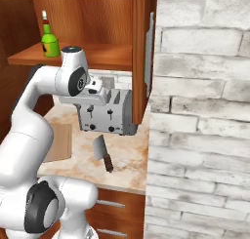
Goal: Move the cutting board and knife to the sink. Then move spray from the cabinet to the counter.
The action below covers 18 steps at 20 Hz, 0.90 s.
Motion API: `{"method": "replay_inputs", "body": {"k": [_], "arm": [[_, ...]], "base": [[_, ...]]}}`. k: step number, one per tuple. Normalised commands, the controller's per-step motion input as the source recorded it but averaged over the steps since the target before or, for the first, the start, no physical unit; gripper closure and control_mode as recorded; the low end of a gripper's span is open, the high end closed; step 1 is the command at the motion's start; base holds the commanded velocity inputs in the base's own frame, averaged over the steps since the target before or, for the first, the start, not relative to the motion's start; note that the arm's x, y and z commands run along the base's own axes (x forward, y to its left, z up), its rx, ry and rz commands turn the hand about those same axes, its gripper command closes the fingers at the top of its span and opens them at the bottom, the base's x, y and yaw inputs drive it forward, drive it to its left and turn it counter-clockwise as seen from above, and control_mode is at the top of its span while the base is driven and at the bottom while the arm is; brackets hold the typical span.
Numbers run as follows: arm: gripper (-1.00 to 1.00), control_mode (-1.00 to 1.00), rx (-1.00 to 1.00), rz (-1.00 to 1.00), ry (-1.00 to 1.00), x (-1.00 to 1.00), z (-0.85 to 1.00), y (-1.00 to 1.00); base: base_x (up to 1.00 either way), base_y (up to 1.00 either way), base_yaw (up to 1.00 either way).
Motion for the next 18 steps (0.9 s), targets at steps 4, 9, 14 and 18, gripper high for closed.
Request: {"method": "replay_inputs", "body": {"k": [4,9,14,18], "arm": [[-1.00,-1.00,-0.07,0.08,-0.18,-0.70,0.01,0.29],[-1.00,-1.00,-0.03,0.11,-0.10,-0.99,-0.05,0.20],[-1.00,-1.00,0.00,0.09,0.03,-0.41,-0.33,-0.08],[-1.00,-1.00,0.00,0.04,0.00,-0.13,-0.42,-0.19]], "base": [[0.00,0.00,0.00],[0.00,0.00,0.00],[0.00,0.00,0.00],[0.00,0.00,0.00]]}}
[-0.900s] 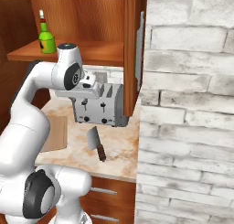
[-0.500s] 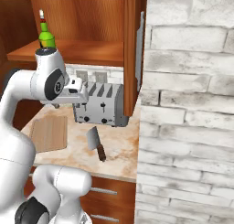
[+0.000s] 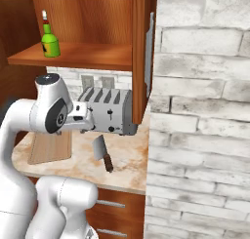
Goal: Move the cutting board and knife to the sink. Then move spray from the cabinet to the counter.
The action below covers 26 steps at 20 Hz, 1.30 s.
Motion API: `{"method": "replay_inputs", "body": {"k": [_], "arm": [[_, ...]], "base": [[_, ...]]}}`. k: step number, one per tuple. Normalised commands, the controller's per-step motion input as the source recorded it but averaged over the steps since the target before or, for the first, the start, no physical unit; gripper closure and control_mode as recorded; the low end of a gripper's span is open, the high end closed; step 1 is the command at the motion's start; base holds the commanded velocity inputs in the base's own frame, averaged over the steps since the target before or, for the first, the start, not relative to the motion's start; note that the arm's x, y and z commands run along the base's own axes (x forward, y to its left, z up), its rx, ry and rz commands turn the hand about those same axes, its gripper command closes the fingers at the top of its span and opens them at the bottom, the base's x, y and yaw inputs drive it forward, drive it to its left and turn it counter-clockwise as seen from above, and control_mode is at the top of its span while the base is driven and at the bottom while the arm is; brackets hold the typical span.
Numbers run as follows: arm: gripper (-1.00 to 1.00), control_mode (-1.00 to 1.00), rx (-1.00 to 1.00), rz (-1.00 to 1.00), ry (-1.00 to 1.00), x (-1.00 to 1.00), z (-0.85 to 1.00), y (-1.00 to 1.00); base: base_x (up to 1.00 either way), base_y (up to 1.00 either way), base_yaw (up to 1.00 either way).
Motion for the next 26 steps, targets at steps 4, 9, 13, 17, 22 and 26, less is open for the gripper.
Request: {"method": "replay_inputs", "body": {"k": [4,9,13,17,22,26], "arm": [[-1.00,-1.00,0.00,0.04,0.05,-0.01,-0.39,-0.33],[-1.00,-1.00,0.00,0.04,0.01,0.00,-0.33,-0.31],[-1.00,-1.00,0.00,0.04,0.07,0.03,-0.33,-0.27],[-1.00,-1.00,-0.01,0.04,0.01,0.00,-0.36,-0.16],[-1.00,-1.00,-0.05,0.02,0.02,0.06,-0.43,-0.02],[-1.00,-1.00,-0.06,0.00,0.00,0.23,-0.44,-0.05]], "base": [[0.00,0.00,0.00],[0.00,0.00,0.00],[0.00,0.00,0.00],[0.00,0.00,0.00],[0.00,0.00,0.00],[0.00,0.00,0.00]]}}
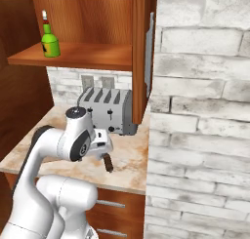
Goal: Move the cutting board and knife to the sink. Then move spray from the cabinet to the counter.
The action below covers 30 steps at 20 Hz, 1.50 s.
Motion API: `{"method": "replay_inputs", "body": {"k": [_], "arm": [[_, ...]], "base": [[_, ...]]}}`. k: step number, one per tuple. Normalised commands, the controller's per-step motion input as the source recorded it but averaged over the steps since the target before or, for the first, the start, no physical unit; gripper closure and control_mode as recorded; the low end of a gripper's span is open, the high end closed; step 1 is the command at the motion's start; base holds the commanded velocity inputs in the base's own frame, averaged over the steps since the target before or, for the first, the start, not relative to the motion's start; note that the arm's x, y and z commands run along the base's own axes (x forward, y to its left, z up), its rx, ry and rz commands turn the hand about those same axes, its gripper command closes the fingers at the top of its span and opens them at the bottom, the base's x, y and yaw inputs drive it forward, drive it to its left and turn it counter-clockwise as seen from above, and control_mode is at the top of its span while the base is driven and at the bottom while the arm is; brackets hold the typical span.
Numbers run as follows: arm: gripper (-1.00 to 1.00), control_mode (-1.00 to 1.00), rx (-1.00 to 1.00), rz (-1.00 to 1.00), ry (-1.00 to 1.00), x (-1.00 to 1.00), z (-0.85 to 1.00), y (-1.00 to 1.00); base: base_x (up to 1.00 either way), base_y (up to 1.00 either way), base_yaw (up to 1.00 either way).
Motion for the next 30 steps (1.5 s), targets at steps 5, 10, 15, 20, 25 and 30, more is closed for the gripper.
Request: {"method": "replay_inputs", "body": {"k": [5,10,15,20,25,30], "arm": [[-1.00,-1.00,-0.03,0.02,-0.01,0.22,-0.32,-0.15],[-1.00,-1.00,0.00,0.01,0.01,0.26,-0.10,-0.05],[-1.00,-1.00,0.00,0.00,0.00,0.35,-0.08,-0.03],[-1.00,-1.00,0.00,0.00,0.00,0.34,-0.16,-0.01],[-1.00,-1.00,0.00,0.00,0.00,0.24,-0.34,-0.04],[-1.00,-1.00,0.00,0.00,0.00,0.11,-0.39,0.00]], "base": [[0.00,0.00,0.00],[0.00,0.00,0.00],[0.00,0.00,0.00],[0.00,0.00,0.00],[0.00,0.00,0.00],[0.00,0.00,0.00]]}}
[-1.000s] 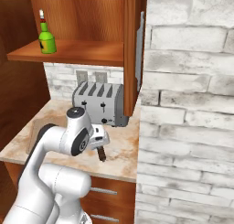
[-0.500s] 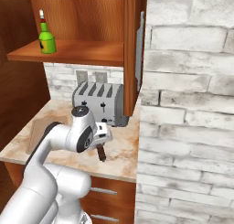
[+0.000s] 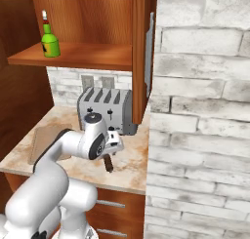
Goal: Move the cutting board and knife to the sink. Then move spray from the cabinet to the counter.
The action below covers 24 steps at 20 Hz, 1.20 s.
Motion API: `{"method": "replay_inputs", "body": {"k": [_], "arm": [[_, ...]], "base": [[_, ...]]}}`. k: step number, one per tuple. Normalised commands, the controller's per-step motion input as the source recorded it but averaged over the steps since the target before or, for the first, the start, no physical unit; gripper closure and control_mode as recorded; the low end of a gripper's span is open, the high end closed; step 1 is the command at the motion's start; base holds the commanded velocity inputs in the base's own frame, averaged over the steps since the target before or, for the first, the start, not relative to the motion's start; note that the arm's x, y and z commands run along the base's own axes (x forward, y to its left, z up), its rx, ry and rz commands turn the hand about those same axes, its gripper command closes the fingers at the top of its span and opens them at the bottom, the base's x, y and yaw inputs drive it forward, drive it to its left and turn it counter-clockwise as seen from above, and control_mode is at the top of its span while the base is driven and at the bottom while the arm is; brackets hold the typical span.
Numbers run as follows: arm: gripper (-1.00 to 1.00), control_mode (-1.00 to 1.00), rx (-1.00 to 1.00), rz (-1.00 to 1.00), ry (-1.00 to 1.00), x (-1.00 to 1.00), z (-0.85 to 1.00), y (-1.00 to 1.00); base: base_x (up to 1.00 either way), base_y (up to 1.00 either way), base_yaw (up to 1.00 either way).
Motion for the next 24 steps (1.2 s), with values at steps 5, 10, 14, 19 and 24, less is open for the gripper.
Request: {"method": "replay_inputs", "body": {"k": [5,10,14,19,24], "arm": [[-1.00,-1.00,0.00,0.00,0.00,0.08,-0.41,0.00],[-1.00,-1.00,0.00,0.00,0.00,0.05,-0.45,0.00],[-1.00,-1.00,0.00,0.00,0.00,0.03,-0.48,0.00],[-1.00,-1.00,0.00,0.00,0.00,0.03,-0.49,0.05],[-1.00,-1.00,0.00,0.00,0.00,0.00,-0.51,0.15]], "base": [[0.00,0.00,0.00],[0.00,0.00,0.00],[0.00,0.00,0.00],[0.00,0.00,0.00],[0.00,0.00,0.00]]}}
